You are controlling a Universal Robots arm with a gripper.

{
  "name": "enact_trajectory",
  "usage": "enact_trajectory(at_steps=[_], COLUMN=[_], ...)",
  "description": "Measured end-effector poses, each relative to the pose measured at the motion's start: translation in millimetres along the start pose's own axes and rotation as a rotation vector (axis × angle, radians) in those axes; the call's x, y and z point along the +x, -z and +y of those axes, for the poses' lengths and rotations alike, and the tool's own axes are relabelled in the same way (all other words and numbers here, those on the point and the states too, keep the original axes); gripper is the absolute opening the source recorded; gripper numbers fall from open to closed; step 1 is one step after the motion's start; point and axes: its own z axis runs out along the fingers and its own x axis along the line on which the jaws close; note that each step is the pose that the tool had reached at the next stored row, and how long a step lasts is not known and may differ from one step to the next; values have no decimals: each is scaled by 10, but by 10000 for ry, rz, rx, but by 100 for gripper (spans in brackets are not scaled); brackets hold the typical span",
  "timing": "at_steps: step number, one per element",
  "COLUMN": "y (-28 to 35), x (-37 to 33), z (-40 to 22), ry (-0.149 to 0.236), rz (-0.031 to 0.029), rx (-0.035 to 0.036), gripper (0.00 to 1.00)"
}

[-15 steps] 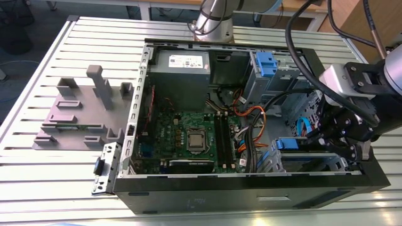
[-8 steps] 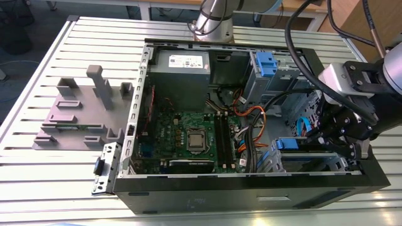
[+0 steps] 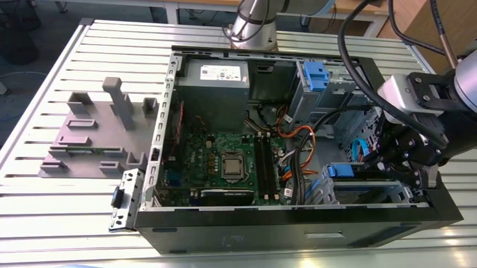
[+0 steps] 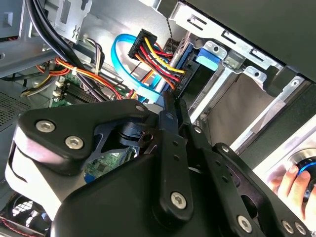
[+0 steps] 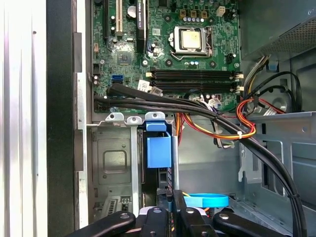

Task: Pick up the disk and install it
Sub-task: 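Insert the second disk wire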

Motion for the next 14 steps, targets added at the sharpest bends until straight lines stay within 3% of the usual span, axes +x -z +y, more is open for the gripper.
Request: enact_trajectory(at_steps=[14], y=[-45], x=[6], z=[-2], ry=[0], rz=[1], rx=[-2], gripper=[16])
